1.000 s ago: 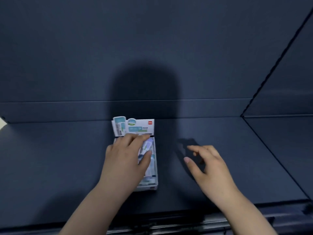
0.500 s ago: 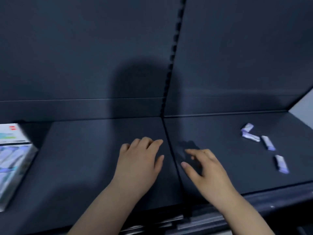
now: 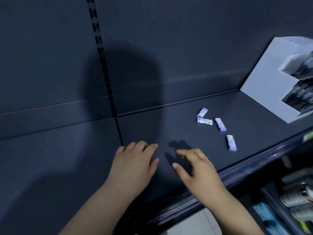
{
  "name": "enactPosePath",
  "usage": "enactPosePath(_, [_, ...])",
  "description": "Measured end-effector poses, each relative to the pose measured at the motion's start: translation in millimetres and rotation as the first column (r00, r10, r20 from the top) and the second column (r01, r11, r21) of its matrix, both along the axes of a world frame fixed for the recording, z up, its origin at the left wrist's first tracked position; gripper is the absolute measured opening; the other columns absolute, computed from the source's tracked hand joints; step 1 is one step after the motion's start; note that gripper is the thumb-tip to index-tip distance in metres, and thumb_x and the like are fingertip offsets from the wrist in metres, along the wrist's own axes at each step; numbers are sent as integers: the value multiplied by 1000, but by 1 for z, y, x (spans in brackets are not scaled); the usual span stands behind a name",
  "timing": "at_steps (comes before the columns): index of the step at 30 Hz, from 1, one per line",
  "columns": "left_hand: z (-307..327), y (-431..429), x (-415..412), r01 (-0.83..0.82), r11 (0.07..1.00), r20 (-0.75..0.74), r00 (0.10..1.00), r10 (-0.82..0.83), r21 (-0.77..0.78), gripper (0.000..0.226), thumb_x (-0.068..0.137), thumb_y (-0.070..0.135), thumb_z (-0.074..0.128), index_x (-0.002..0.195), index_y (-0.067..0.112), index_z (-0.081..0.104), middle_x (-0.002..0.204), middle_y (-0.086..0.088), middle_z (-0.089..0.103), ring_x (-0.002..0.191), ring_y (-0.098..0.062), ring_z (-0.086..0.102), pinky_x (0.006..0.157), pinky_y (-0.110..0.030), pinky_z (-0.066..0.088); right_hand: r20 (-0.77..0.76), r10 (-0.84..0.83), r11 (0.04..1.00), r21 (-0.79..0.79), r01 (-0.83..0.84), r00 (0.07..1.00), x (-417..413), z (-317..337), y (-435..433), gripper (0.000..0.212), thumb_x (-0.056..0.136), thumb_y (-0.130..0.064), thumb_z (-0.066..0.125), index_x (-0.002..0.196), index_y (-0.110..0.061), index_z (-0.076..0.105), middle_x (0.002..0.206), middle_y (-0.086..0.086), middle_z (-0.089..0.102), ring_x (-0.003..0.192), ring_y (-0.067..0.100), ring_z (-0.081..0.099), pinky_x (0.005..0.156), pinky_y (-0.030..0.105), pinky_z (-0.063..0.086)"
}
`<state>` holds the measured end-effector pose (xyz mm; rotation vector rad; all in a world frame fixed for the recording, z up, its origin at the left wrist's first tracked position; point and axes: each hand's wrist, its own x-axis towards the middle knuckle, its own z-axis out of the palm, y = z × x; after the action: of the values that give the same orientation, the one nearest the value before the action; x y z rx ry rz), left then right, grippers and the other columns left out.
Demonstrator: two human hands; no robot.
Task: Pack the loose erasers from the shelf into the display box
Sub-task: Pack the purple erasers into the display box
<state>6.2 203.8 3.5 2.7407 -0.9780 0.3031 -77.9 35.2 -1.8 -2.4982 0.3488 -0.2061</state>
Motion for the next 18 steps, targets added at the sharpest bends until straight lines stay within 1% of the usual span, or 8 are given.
enactPosePath(2, [-2,-9,0,3,1000,-19,1000,-2,16,38,77,40,56,109,22,66,90,3,66,76,-21,63,63,-39,49,33,-41,999,-24,42,999,-2,-5,-14,38,83,-36,66,119,-27,60,103,-16,46,100,14,57,92,39,46])
enactPosePath(5, [-9,-30,-7,18,999,-94,995,-14,41,36,79,40,60,110,23,65,92,5,66,78,-20,63,65,-38,50,69,-120,993,8,120,990,-6,-12,-49,34,82,-28,68,115,-23,63,103,-13,49,100,19,60,93,41,46])
enactPosePath(8, [-15,-62,-9,17,999,-135,991,-12,41,34,74,37,71,105,25,67,88,6,66,76,-19,64,62,-38,51,103,-217,973,-53,224,971,-6,-16,-99,26,79,-20,69,105,-20,66,104,-2,58,92,28,62,84,43,50])
enactPosePath(10, [-14,-95,-10,22,999,-131,991,-17,34,33,73,36,73,104,25,68,88,6,66,76,-20,64,64,-39,50,101,-232,965,-104,242,968,-3,-18,-139,26,77,-8,66,102,-16,67,106,6,61,89,34,63,79,45,52])
enactPosePath(12, [-8,-129,-14,9,1000,-167,986,-7,10,35,82,38,62,115,28,63,102,7,63,92,-21,61,77,-39,45,89,-164,975,-139,176,982,3,-20,-175,35,72,6,57,100,-13,69,105,9,63,91,36,62,78,46,52])
enactPosePath(14, [-9,-165,-18,-12,1000,-188,982,8,-23,40,92,42,45,130,32,49,121,9,53,111,-18,51,91,-35,35,53,-22,982,-186,32,998,8,-21,-208,47,66,14,52,99,-14,70,105,6,65,93,34,61,81,44,52])
enactPosePath(16, [-12,-196,-22,-30,999,-175,984,27,-14,42,95,44,36,135,35,40,128,11,46,117,-15,44,94,-32,30,0,145,965,-221,-142,989,15,-21,-234,59,61,16,47,103,-19,69,112,0,64,98,31,58,85,42,50])
enactPosePath(18, [-14,-220,-24,-38,999,-187,982,36,-5,42,95,46,34,136,36,38,129,11,44,118,-14,42,95,-31,29,-37,251,942,-220,-253,967,25,-18,-251,60,63,13,50,107,-23,68,116,-5,62,103,26,56,89,40,48])
